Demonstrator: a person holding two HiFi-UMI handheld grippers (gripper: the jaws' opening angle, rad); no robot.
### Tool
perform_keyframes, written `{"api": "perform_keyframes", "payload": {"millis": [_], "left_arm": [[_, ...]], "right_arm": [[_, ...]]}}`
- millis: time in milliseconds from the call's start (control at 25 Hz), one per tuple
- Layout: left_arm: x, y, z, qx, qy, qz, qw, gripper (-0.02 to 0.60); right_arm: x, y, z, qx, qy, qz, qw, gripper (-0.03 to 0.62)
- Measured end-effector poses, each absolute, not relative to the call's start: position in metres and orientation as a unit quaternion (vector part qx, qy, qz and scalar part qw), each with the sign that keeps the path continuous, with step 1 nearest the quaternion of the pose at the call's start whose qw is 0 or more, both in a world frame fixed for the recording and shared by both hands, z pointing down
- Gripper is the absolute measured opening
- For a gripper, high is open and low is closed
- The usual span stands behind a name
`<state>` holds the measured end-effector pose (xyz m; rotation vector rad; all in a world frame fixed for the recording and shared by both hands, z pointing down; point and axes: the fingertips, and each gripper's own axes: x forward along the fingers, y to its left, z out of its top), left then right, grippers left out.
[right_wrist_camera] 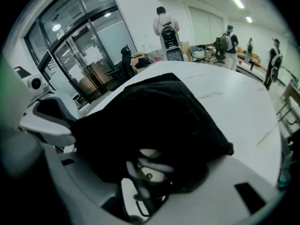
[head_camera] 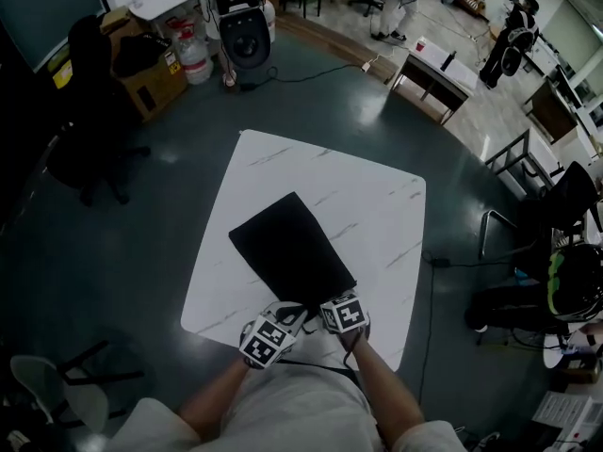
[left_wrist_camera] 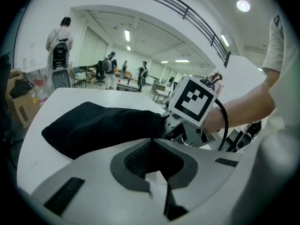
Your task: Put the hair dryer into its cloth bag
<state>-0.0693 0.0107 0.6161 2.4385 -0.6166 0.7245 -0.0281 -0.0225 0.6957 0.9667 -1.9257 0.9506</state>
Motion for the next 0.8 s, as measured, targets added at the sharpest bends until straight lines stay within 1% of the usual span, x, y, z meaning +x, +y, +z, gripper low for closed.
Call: {"api": "perform_keyframes", "payload": {"millis": [800], "left_arm": [[-0.077, 0.015, 0.609, 0.903, -0.215, 0.276, 0.251, 0.02]], "right_arm": [[-0.043, -0.044, 0.701, 0.398, -0.752, 0.382, 0.361, 0.238]]}}
